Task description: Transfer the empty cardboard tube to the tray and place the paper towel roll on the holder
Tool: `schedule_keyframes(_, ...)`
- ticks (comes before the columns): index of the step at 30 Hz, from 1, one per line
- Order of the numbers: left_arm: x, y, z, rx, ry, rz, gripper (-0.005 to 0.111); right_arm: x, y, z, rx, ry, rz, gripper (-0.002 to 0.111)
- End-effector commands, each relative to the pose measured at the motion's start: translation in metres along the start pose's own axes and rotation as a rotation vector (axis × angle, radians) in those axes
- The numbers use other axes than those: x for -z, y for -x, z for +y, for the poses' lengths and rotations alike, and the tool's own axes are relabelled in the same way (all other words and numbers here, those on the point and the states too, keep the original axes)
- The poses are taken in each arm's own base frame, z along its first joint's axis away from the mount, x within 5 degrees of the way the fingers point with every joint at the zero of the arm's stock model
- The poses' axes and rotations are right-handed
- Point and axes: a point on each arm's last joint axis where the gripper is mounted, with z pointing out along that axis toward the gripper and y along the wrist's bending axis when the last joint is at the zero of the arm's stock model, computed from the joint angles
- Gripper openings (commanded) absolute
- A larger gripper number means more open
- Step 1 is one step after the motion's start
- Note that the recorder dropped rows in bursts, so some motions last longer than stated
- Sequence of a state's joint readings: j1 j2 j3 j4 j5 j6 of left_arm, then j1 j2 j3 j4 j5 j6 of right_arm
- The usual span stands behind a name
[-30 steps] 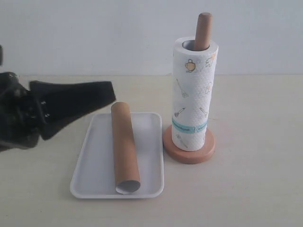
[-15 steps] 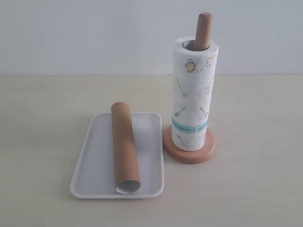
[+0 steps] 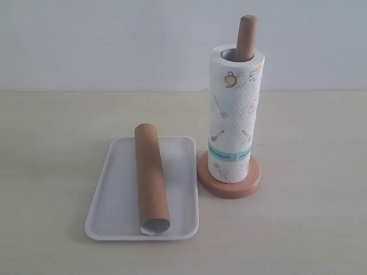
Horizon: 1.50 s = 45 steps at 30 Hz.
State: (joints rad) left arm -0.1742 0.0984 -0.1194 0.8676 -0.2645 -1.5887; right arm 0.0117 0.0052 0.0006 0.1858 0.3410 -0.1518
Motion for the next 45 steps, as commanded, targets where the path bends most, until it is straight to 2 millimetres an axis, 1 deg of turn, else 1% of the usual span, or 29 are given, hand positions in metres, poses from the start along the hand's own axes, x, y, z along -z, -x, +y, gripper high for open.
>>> schedule_keyframes(1,0.002,0.001,0.018,0.424,0.186,-0.060,0.004,0.000,0.000,0.000,0.005,-0.004,-0.006,0.000)
schedule_keyframes(5,0.004,-0.001,0.025,0.630,0.265,-0.093,0.004,0.000,0.000,0.000,0.005,-0.004,-0.006,0.000)
schedule_keyframes(8,0.004,-0.001,0.025,0.712,0.262,-0.104,0.004,0.000,0.000,0.000,0.005,-0.004,-0.006,0.000)
schedule_keyframes(11,0.003,0.000,0.023,0.737,0.232,-0.104,0.004,0.000,0.000,0.000,0.005,-0.004,-0.006,0.000)
schedule_keyframes(16,0.006,0.005,0.009,0.687,0.071,-0.100,0.004,0.000,0.000,0.000,0.005,-0.004,-0.006,0.000)
schedule_keyframes(19,0.009,0.009,0.003,0.592,0.002,-0.126,0.004,0.000,0.000,0.000,0.005,-0.004,-0.006,0.000)
schedule_keyframes(22,0.013,0.014,0.000,0.348,-0.028,-0.181,0.004,0.000,0.000,0.000,0.005,-0.004,-0.006,0.000)
schedule_keyframes(25,0.013,0.015,0.002,0.040,0.032,-0.200,0.004,0.000,0.000,0.000,0.005,-0.004,-0.006,0.000)
schedule_keyframes(28,0.013,0.013,0.008,-0.242,0.121,-0.160,0.004,0.000,0.000,0.000,0.005,-0.004,-0.006,0.000)
schedule_keyframes(31,0.013,0.007,0.015,-0.427,0.193,-0.070,0.004,0.000,0.000,0.000,0.005,-0.004,-0.006,0.000)
schedule_keyframes(34,0.015,-0.003,0.024,-0.555,0.271,0.074,0.004,0.000,0.000,0.000,0.005,-0.004,-0.006,0.000)
schedule_keyframes(37,0.019,-0.013,0.033,-0.629,0.337,0.230,0.004,0.000,0.000,0.000,0.005,-0.004,-0.006,0.000)
schedule_keyframes(38,0.020,-0.015,0.035,-0.644,0.347,0.258,0.004,0.000,0.000,0.000,0.005,-0.004,-0.006,0.000)
schedule_keyframes(41,0.020,-0.022,0.042,-0.653,0.355,0.274,0.004,0.000,0.000,0.000,0.005,-0.004,-0.006,0.000)
schedule_keyframes(45,0.021,-0.034,0.055,-0.661,0.385,0.244,0.004,0.000,0.000,0.000,0.005,-0.004,-0.006,0.000)
